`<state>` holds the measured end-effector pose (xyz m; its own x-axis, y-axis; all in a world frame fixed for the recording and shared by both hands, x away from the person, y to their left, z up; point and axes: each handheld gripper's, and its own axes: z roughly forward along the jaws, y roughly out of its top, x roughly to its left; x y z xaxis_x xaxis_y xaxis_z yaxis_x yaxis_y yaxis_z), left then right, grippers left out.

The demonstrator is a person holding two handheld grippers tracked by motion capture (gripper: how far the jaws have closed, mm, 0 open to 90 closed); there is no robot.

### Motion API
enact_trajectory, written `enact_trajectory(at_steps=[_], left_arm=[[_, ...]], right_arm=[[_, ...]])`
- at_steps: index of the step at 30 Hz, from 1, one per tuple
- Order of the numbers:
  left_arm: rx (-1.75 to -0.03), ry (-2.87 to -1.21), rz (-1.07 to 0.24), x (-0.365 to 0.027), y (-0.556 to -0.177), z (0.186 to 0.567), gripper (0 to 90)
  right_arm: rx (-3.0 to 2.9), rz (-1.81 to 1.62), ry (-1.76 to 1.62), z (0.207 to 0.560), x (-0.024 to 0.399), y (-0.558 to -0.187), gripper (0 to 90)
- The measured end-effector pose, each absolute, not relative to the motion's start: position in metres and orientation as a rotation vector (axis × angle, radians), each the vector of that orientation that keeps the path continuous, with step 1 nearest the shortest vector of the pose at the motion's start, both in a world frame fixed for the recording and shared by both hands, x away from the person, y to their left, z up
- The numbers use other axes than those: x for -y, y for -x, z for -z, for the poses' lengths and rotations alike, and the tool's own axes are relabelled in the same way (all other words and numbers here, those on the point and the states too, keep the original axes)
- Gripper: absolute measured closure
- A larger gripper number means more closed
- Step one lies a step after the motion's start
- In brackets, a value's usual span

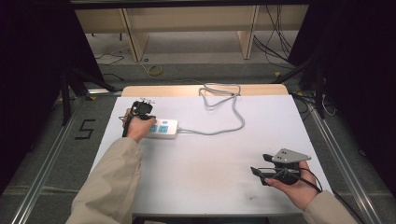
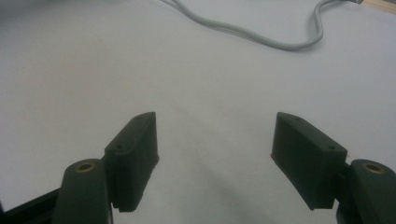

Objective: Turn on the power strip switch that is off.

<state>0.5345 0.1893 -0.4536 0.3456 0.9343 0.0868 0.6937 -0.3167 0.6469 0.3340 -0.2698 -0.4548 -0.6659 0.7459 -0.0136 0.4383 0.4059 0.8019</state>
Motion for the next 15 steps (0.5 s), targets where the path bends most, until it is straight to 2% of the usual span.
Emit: enact_trajectory(at_steps=[15], left_arm=[[-1.399, -2.165, -0.644, -0.1839, -0.5369, 0.4528, 89.6]], right_arm=[[-2.300, -1.144, -1.019, 0.4546, 0.2694, -0.3336, 31.6]])
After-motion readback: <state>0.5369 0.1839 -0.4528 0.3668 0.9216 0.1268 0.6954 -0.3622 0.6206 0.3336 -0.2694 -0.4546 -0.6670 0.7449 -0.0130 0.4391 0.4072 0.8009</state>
